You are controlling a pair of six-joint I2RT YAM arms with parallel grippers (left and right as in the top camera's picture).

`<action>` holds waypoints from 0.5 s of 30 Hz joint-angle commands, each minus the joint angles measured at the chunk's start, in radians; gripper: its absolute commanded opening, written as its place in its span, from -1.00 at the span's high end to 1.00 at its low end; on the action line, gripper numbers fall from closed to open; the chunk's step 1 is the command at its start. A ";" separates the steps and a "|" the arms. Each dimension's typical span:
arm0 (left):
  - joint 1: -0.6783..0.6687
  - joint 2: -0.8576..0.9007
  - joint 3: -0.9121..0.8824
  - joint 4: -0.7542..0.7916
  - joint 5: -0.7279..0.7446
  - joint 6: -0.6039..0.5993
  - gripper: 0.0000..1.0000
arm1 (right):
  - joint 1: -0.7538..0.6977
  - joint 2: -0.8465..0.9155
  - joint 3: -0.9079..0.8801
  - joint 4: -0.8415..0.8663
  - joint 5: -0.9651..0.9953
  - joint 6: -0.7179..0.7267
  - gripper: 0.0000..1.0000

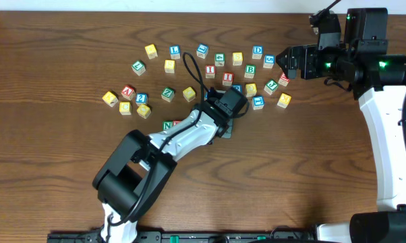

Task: Spell out NEURIPS

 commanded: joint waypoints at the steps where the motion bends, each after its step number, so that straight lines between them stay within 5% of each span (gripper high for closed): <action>1: 0.000 0.011 0.023 0.001 -0.029 0.006 0.85 | -0.004 0.003 -0.003 -0.001 -0.006 -0.011 -0.98; 15: 0.000 0.011 0.023 -0.003 -0.074 -0.037 0.85 | -0.004 0.003 -0.003 -0.001 -0.006 -0.012 -0.98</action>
